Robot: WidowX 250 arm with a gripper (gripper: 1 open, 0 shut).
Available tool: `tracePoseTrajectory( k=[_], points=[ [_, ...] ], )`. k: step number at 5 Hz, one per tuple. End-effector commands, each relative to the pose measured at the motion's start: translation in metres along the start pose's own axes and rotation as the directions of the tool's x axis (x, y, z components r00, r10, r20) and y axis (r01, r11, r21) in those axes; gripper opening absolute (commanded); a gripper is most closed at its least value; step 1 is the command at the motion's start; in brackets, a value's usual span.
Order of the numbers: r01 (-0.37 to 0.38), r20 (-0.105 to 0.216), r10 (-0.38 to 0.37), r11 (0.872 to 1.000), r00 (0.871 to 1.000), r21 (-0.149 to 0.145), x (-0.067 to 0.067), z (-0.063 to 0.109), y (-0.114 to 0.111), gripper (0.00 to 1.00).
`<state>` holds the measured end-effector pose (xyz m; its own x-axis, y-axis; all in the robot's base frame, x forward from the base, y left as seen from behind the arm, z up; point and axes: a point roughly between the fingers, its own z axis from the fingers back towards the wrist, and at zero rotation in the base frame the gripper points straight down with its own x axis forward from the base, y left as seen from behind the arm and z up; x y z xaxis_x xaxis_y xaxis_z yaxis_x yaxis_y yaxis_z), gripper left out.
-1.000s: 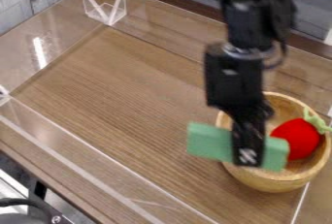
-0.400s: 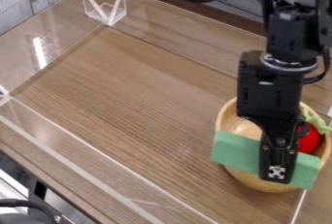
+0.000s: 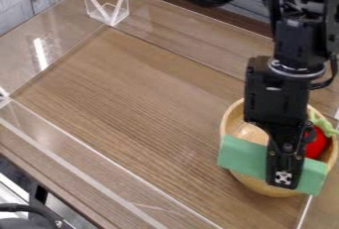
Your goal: Put the green block in the brown bowl
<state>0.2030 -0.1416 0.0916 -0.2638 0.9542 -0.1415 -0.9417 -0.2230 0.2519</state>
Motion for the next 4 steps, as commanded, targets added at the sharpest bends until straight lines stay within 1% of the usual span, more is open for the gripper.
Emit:
tracePoseTrajectory(
  k=[1,3,4],
  points=[
    [0.05,-0.025,-0.05,0.998,0.998,-0.034,-0.0114,0.0121,-0.0026,0.0],
    [0.004,-0.042,-0.006,0.999,0.999,-0.043,-0.0153,0.0063,-0.0086,0.0],
    [0.038,-0.033,-0.04,0.998,0.999,-0.04,-0.0209,0.0059,-0.0098,0.0]
  ],
)
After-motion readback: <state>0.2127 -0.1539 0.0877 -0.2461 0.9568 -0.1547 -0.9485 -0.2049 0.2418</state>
